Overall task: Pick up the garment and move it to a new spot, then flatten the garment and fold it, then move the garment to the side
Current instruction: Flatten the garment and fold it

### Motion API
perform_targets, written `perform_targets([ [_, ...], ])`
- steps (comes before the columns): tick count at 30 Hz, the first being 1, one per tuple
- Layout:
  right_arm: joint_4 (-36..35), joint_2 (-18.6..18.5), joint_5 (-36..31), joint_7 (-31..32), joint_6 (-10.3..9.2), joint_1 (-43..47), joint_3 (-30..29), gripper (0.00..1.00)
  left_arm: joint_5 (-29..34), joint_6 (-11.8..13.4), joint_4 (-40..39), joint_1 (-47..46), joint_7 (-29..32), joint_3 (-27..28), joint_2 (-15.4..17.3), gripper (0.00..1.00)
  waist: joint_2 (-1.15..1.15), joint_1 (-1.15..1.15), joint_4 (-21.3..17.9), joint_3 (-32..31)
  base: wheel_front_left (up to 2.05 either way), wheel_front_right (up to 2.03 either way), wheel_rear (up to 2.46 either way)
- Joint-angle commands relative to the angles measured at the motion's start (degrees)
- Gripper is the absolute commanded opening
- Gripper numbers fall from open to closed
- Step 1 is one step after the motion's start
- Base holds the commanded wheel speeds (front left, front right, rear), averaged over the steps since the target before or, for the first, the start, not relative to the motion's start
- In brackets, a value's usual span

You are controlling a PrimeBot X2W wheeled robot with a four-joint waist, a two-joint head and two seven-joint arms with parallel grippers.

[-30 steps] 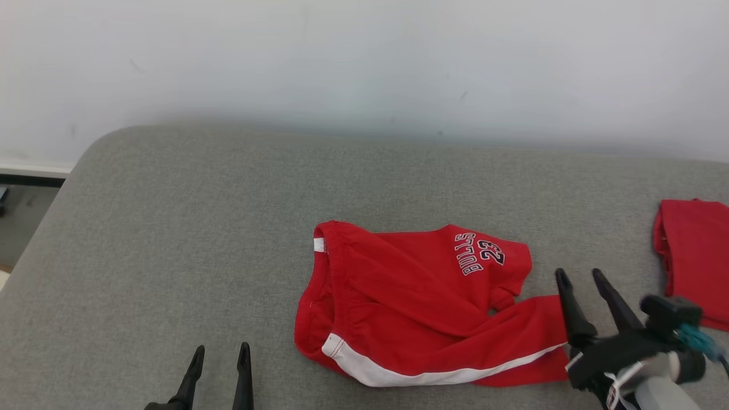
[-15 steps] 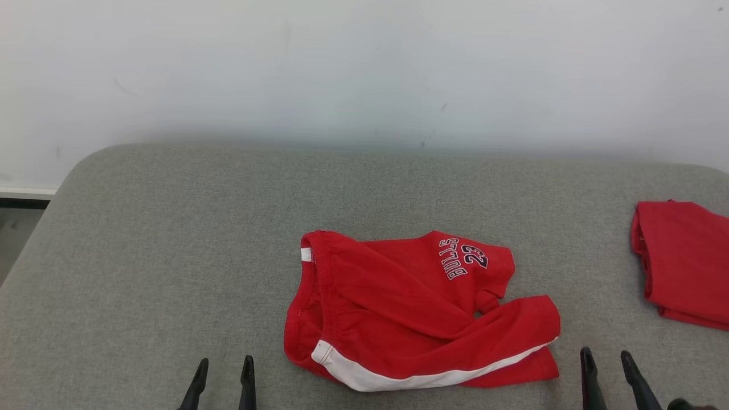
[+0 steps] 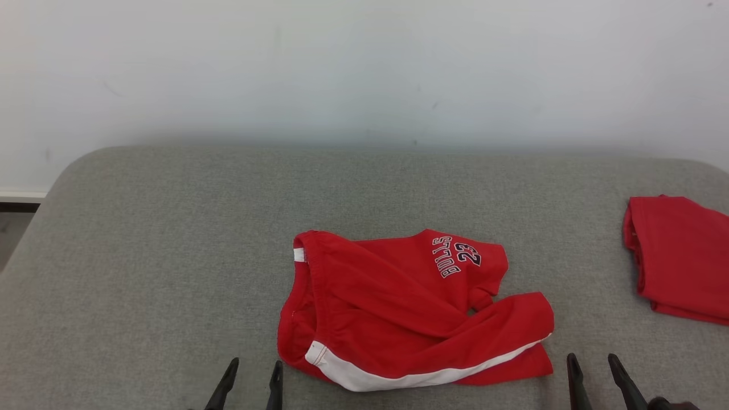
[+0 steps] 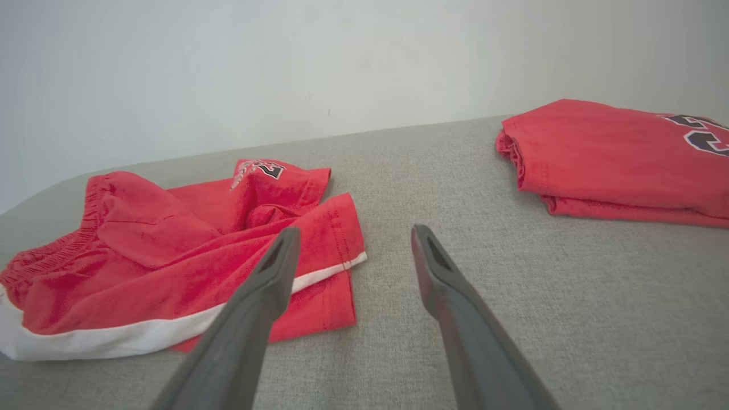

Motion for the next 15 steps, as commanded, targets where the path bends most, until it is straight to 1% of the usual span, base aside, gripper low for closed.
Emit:
perform_targets([
  [1,1.5,-1.1,-1.2,-0.1,0.06,-1.5,0.9,1.00,0.5,-0.5,0.8,-1.5,-0.1,-1.0,0.0,1.00,0.00,0.00,-0.5,0.3,0.00,0.00,0.00],
  [3,5.1,-2.1,-1.8,0.0,0.06,-4.3,2.5,1.00,0.2,-1.0,2.2,-3.1,-0.1,-2.8,0.0,1.00,0.00,0.00,-1.4,0.6,0.00,0.00,0.00],
  [5,6.4,-2.6,-2.0,-0.1,0.06,-5.6,3.0,1.00,0.2,-1.2,2.8,-3.6,-0.1,-3.6,0.0,1.00,0.00,0.00,-1.6,0.8,0.00,0.00,0.00],
  [9,13.2,-4.0,-2.5,-0.1,0.06,-11.0,5.6,1.00,0.6,-1.6,7.0,-6.8,-0.1,-6.9,0.1,1.00,0.00,0.00,-2.7,1.9,0.00,0.00,0.00],
  [13,21.2,-5.2,-1.3,0.0,0.06,-16.4,8.7,1.00,0.7,-1.9,11.2,-9.6,-0.1,-9.2,0.2,1.00,0.00,0.00,-3.1,3.5,0.00,0.00,0.00],
  [15,23.8,-5.4,-0.9,0.0,0.06,-19.5,10.2,1.00,0.6,-1.9,13.1,-10.9,-0.1,-10.2,0.3,1.00,0.00,0.00,-3.1,4.2,0.00,0.00,0.00],
])
